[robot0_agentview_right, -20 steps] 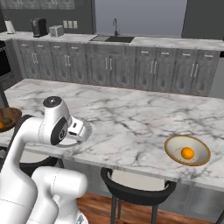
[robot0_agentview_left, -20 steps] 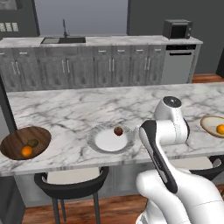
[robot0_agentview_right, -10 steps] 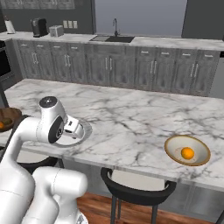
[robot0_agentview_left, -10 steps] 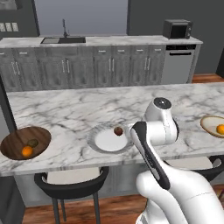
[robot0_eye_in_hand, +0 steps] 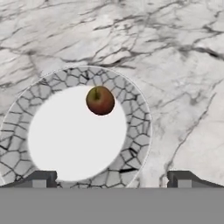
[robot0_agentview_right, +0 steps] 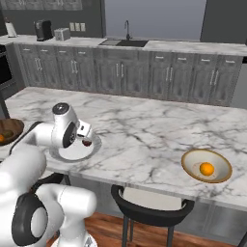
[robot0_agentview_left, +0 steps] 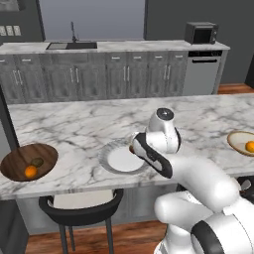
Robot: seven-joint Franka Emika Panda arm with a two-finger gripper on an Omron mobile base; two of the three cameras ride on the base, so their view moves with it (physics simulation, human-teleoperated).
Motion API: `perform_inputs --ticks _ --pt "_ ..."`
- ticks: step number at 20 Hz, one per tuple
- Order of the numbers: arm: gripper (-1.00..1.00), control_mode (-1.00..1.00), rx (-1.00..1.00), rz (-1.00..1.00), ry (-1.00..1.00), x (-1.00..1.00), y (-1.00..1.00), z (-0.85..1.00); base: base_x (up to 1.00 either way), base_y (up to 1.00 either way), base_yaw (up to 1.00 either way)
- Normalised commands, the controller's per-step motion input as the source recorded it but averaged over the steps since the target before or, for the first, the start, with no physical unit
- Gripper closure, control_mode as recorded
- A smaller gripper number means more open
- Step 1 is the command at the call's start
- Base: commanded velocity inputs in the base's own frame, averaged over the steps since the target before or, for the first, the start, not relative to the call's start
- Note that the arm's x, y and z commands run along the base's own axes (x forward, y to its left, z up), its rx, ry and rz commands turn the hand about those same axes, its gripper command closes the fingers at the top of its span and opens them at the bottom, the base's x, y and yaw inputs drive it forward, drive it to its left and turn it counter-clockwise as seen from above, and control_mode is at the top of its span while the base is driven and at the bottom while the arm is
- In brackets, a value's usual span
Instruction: Take the fruits from the plate on the dining counter and place two fruits in each bowl.
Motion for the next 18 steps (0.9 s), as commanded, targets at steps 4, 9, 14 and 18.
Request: perform_inputs --ticks 4,9,14,18 --pt "-1.00 -1.00 0.00 0.00 0.12 1.00 0.00 -0.15 0.00 0.00 0.00" --pt "-1.00 -1.00 0.00 0.01 0.18 0.59 0.05 -0.42 0.00 0.00 0.00" --pt "-1.00 -1.00 0.00 0.05 0.15 0.03 0.29 -0.27 0.00 0.00 0.00" --pt "-1.00 -1.00 -0.03 0.03 0.03 -0.01 0.22 -0.14 0.00 0.00 0.00"
